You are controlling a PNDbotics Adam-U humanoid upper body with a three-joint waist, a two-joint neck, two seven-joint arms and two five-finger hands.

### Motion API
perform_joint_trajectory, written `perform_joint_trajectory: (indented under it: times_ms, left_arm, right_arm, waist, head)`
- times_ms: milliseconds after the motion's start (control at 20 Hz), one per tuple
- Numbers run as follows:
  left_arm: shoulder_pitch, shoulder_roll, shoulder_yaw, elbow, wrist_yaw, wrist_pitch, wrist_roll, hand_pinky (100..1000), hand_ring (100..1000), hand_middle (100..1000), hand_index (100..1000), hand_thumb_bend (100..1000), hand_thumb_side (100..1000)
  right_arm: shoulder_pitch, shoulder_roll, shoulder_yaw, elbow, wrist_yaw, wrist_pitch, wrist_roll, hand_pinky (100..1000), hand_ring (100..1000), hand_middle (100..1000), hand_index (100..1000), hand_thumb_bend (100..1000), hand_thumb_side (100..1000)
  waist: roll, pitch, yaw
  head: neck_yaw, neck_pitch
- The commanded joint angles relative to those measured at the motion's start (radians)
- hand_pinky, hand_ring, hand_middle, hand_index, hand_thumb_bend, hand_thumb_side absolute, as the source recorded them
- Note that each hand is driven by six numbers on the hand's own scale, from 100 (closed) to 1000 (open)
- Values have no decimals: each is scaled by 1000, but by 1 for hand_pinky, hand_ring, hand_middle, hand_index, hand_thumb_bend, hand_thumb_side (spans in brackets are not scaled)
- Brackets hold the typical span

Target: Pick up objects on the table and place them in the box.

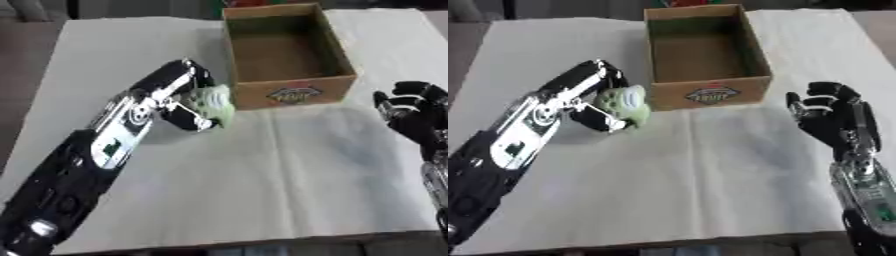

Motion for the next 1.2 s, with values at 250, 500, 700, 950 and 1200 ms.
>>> perform_joint_trajectory:
  times_ms: [250, 500, 700, 950, 1200]
  left_arm:
    - [-101, 53, 57, -103, 21, 41, 20, 517, 407, 365, 480, 404, 100]
    - [-197, 4, 77, 34, -53, 34, 56, 532, 420, 372, 489, 411, 100]
    - [-258, -58, 108, 200, -153, 12, 99, 540, 429, 381, 498, 412, 100]
    - [-295, -121, 165, 380, -260, -10, 162, 563, 463, 414, 524, 426, 100]
    - [-304, -153, 202, 470, -334, -23, 208, 620, 560, 511, 616, 509, 100]
  right_arm:
    - [-10, -16, -1, -18, -2, 0, 7, 578, 614, 590, 647, 365, 100]
    - [-24, -15, 15, -20, 0, 2, 22, 578, 614, 590, 647, 376, 100]
    - [-39, -9, 31, -20, 3, 4, 39, 578, 614, 590, 647, 376, 100]
    - [-54, -1, 48, -19, 5, 7, 57, 578, 614, 590, 647, 376, 100]
    - [-65, 7, 60, -19, 7, 8, 71, 579, 614, 590, 647, 376, 100]
  waist:
    - [1, -26, -15]
    - [13, -22, -64]
    - [23, -16, -120]
    - [34, -12, -179]
    - [37, -10, -219]
  head:
    - [4, -2]
    - [26, -10]
    - [52, -14]
    - [66, -18]
    - [73, -20]
